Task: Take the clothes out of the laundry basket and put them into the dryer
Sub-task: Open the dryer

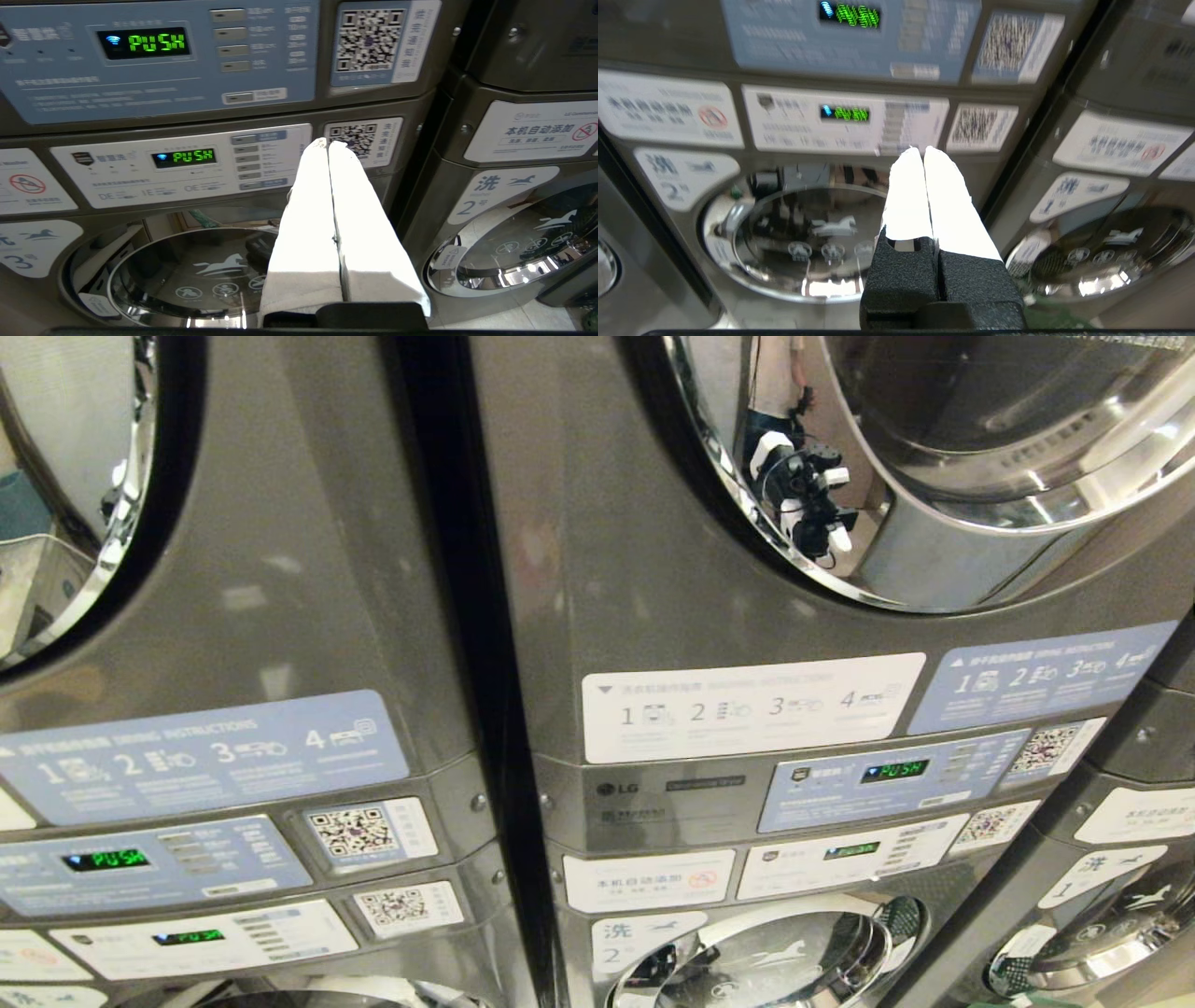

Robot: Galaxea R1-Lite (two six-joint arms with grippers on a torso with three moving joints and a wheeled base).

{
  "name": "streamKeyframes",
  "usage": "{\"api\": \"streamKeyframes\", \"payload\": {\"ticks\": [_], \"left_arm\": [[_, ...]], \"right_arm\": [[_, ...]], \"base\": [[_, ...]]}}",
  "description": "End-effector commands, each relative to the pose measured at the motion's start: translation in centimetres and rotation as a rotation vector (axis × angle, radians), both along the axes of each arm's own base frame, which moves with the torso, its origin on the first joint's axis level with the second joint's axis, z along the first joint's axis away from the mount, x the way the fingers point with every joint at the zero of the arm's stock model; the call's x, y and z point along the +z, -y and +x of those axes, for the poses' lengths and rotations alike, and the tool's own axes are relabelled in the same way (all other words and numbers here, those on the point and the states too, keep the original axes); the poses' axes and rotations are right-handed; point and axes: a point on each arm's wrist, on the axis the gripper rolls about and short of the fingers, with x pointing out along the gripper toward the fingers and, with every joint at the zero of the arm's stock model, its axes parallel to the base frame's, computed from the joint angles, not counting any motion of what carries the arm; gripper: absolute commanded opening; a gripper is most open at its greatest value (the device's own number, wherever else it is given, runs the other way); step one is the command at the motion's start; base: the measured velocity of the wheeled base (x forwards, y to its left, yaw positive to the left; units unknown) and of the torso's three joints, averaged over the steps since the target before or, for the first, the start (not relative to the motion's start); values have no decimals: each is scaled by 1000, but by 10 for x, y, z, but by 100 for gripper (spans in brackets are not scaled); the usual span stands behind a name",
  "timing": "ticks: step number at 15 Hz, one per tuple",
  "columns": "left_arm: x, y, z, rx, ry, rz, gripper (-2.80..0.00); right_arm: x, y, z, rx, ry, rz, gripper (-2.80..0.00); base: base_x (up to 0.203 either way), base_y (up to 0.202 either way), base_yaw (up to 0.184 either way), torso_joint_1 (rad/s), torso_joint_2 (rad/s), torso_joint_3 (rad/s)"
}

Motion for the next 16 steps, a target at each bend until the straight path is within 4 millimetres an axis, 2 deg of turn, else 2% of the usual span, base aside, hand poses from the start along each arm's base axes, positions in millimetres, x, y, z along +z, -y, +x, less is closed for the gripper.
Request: {"api": "streamKeyframes", "payload": {"ticks": [1, 3, 4, 5, 7, 8, 10, 11, 12, 14, 16], "left_arm": [[0, 0, 0, 0, -1, -1, -280], [0, 0, 0, 0, -2, 0, -280], [0, 0, 0, 0, -2, 0, -280], [0, 0, 0, 1, 0, -1, -280], [0, 0, 0, 0, -2, -1, -280], [0, 0, 0, 0, 0, -1, -280], [0, 0, 0, 0, -1, -1, -280], [0, 0, 0, 0, 0, -1, -280], [0, 0, 0, 0, -2, -1, -280], [0, 0, 0, 0, 0, 1, -280], [0, 0, 0, 0, 0, 1, -280]], "right_arm": [[35, 0, -10, 1, 65, -14, -280], [106, -1, -19, 21, 126, -33, -280], [144, -1, -10, 39, 117, -34, -280], [179, -1, 7, 62, 96, -24, -280], [247, -3, 58, 162, 76, 42, -280], [272, -4, 85, 232, 82, 82, -280], [311, -8, 132, 393, 125, 144, -280], [325, -10, 144, 480, 149, 167, -280], [331, -14, 153, 575, 148, 192, -280], [335, -17, 174, 640, 133, 199, -280], [352, -24, 184, 708, 170, 190, -280]], "base": [[0, 196, -4, 2, 2, 2], [0, 189, -3, 1, 1, 2], [0, 120, -2, 2, 8, 5], [0, 70, 2, 0, 0, 3], [0, 0, 0, 0, 0, 0], [0, 0, 0, 0, 0, 0], [0, 0, 0, 0, 0, 0], [0, 0, 0, 0, 0, 0], [0, 0, 0, 0, 0, 0], [0, 0, 0, 0, 0, 0], [0, 0, 0, 0, 0, 0]]}}
